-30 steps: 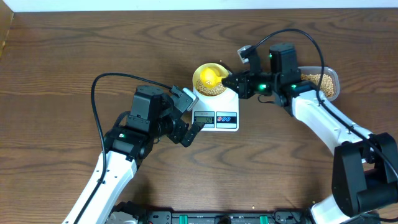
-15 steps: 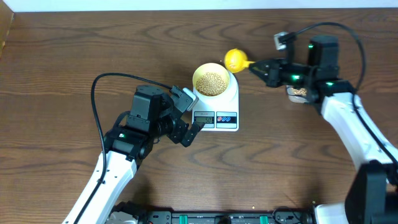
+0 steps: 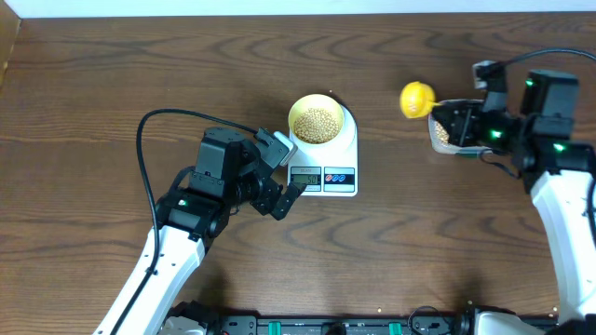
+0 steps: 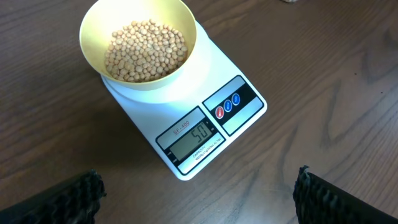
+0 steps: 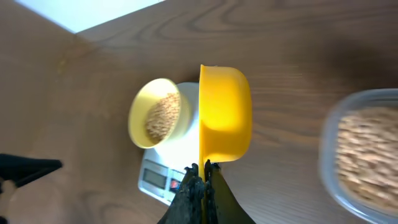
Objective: Scoop item into bowl and weigh 50g on scale
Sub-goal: 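Carry the yellow scoop right over the clear soybean tub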
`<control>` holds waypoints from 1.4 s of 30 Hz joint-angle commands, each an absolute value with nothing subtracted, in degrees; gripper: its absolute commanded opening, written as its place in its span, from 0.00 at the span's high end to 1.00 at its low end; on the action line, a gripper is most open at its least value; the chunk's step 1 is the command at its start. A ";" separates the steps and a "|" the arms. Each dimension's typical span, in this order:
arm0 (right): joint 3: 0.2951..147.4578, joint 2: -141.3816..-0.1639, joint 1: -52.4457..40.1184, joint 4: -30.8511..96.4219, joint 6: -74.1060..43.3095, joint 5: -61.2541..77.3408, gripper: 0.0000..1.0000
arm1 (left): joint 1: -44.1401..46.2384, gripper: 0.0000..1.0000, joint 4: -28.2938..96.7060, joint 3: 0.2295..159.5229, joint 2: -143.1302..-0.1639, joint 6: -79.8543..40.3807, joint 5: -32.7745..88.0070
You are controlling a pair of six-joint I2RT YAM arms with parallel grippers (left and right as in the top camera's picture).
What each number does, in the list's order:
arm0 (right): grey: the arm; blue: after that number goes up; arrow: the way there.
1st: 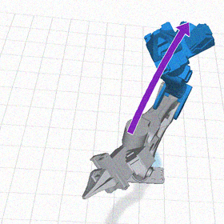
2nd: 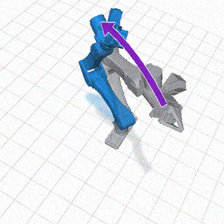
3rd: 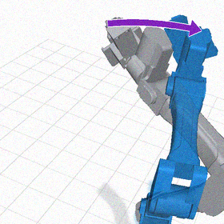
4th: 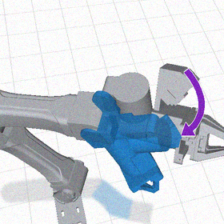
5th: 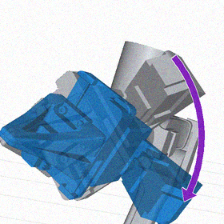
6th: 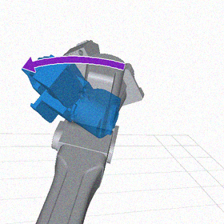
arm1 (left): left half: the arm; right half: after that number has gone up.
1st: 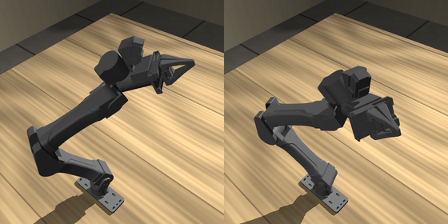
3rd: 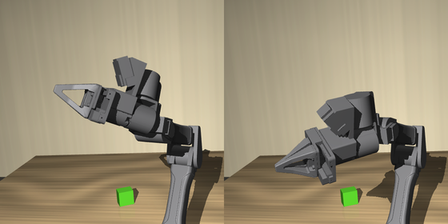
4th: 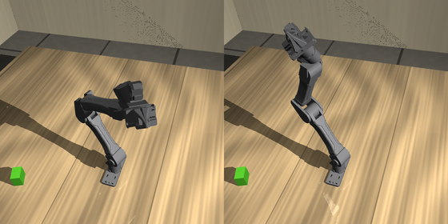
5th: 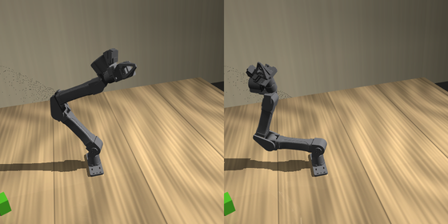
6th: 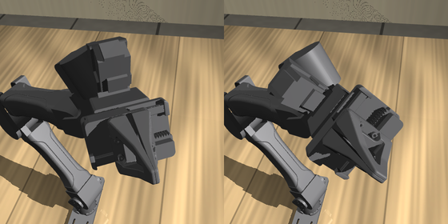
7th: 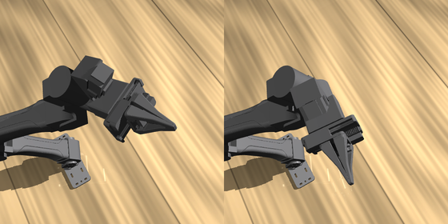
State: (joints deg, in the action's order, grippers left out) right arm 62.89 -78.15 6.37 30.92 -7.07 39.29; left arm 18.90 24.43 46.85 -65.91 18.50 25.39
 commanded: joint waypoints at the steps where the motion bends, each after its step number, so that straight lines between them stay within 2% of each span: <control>1: 63.66 -76.82 9.34 32.36 -3.64 36.97 0.99 | 18.72 0.00 24.58 46.28 -66.24 19.66 25.93; 8: 63.66 -76.84 12.40 35.44 2.26 30.98 0.99 | 18.72 0.00 24.58 46.28 -66.24 19.68 25.93; 23: 63.66 -76.84 12.38 39.29 7.79 18.28 0.99 | 18.72 0.00 24.58 46.28 -66.24 19.68 25.93; 35: 63.66 -76.84 12.27 39.59 22.50 11.75 0.99 | 18.72 0.00 24.58 46.28 -66.24 19.66 25.93; 42: 63.66 -76.84 11.70 38.28 26.35 10.55 0.99 | 18.72 0.00 24.58 46.28 -66.24 19.66 25.93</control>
